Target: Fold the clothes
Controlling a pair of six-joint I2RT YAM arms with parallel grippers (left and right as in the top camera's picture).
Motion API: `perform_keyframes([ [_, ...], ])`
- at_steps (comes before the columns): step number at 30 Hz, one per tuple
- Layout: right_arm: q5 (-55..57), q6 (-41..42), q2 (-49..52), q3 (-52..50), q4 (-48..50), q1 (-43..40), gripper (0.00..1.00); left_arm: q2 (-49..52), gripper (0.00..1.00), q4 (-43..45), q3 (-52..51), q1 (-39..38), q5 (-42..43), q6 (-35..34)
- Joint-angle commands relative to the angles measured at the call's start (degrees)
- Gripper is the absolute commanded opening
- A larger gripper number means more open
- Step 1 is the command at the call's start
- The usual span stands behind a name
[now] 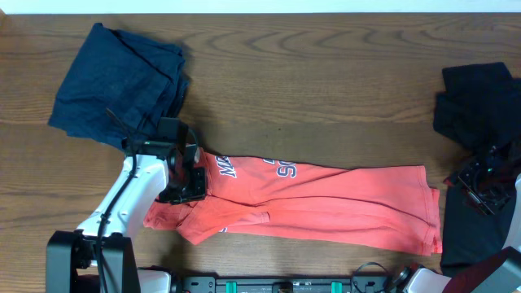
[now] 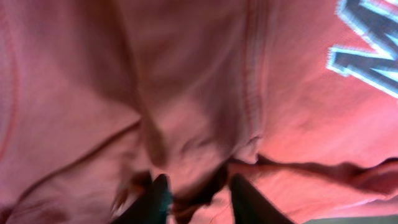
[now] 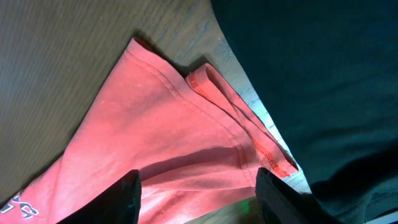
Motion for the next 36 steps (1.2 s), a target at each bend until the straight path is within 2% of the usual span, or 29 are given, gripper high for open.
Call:
perform_keyframes([
  [1,-0.3,-0.8,-0.6,-0.3,0.1,-0.2,0.58,0.6,0.22,0.6,-1.2,-0.1,4.8,1.3],
  [4,-0.3,-0.8,-0.6,-0.3,0.1,-0.2,0.58,0.6,0.06,0.5,-1.2,-0.5,8.5,2.5],
  [9,-0.3,-0.8,-0.6,-0.3,0.3,-0.2,0.58,0.5,0.06,0.5,-0.7,-0.6,15.0,3.7],
  [14,-0.3,-0.8,-0.6,-0.3,0.3,-0.2,0.58,-0.4,0.06,0.1,0.6,-0.6,16.3,4.1],
  [19,-0.3,-0.8,-0.6,-0.3,0.4,-0.2,0.58,-1.4,0.06,1.9,1.3,-2.5,22.4,5.9],
  [25,-0.3,-0.8,-0.6,-0.3,0.4,-0.2,0.59,-1.4,0.06,3.7,1.3,-10.6,21.2,6.0],
  [30,-0.3,-0.8,-0.6,-0.3,0.2,-0.2,0.58,-1.5,0.06,1.1,1.3,-12.8,9.6,2.1],
  [32,-0.3,-0.8,-0.6,-0.3,0.3,-0.2,0.59,-2.2,0.07,1.2,1.5,-11.6,7.5,1.6],
  [34,-0.3,-0.8,-0.6,-0.3,0.3,-0.2,0.59,-3.3,0.17,1.1,2.4,-9.8,6.2,1.3],
  [35,-0.3,-0.8,-0.6,-0.3,0.3,-0.2,0.59,-4.2,0.29,1.1,2.9,-8.5,5.0,1.4],
  [36,-0.3,-0.8,-0.6,-0.3,0.3,-0.2,0.59,-4.9,0.33,1.1,3.1,-7.8,4.1,1.4],
])
